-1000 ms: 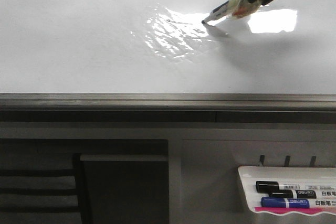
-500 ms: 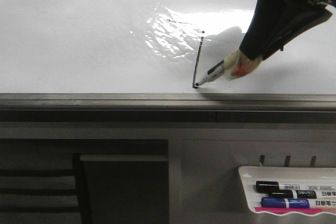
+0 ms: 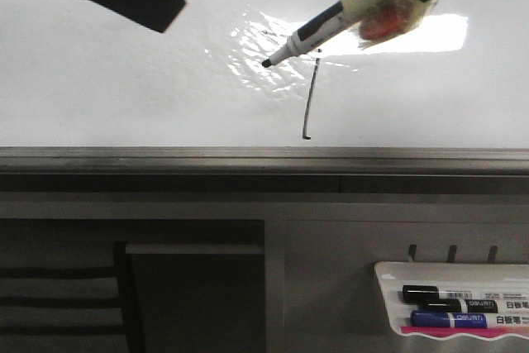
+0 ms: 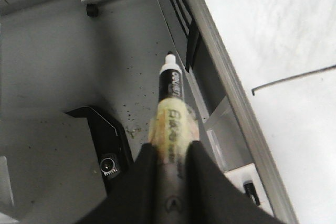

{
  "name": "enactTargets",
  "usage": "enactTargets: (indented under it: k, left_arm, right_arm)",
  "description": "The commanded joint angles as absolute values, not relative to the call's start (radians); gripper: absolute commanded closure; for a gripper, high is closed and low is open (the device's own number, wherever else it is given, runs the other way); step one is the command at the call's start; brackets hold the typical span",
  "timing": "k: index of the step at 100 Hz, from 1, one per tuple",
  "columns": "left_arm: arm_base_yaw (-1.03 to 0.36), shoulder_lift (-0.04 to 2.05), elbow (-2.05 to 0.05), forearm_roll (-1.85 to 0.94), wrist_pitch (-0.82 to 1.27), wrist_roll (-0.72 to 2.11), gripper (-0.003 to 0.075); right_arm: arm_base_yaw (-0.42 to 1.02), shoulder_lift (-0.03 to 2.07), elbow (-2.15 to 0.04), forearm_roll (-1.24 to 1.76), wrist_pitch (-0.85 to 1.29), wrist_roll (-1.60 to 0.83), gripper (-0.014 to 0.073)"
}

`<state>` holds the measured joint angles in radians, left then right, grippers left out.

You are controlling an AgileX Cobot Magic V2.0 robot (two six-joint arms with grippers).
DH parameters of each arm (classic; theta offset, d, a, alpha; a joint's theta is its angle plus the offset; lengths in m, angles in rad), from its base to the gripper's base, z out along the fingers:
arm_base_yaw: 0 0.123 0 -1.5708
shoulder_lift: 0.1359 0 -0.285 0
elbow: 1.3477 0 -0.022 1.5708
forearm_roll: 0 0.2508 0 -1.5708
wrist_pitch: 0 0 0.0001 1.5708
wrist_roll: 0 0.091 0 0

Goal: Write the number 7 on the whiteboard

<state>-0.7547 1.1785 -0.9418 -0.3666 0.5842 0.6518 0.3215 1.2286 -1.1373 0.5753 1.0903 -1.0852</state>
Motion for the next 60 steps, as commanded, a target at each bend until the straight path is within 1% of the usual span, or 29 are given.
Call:
enactTargets:
  k: [1,14,31,60]
  left_arm:
    - [-0.804,1.211,-1.016,-0.395,0.543,0.692,0.0741]
    - [-0.844,1.285,-1.067,-0.395,0.530,0.720,0.0741]
    - [-0.863,1.360,-1.117,-0.400,0.528,0.720,0.0741]
    - [-0.868,1.388,-1.126,-0.400,0.512,0.728,0.0740]
  right_arm:
    - [0.317,1.202,-1.170,0.614,1.082,-1.199,0.0665]
    - [0.317,1.202,-1.170,0.614,1.083,-1.272,0.0665]
    - [0.317,1.202,-1.170,0.614,1.073,-1.276,0.0665]
    - [0.317,1.202,-1.170,0.609,1.071,-1.277,0.0665]
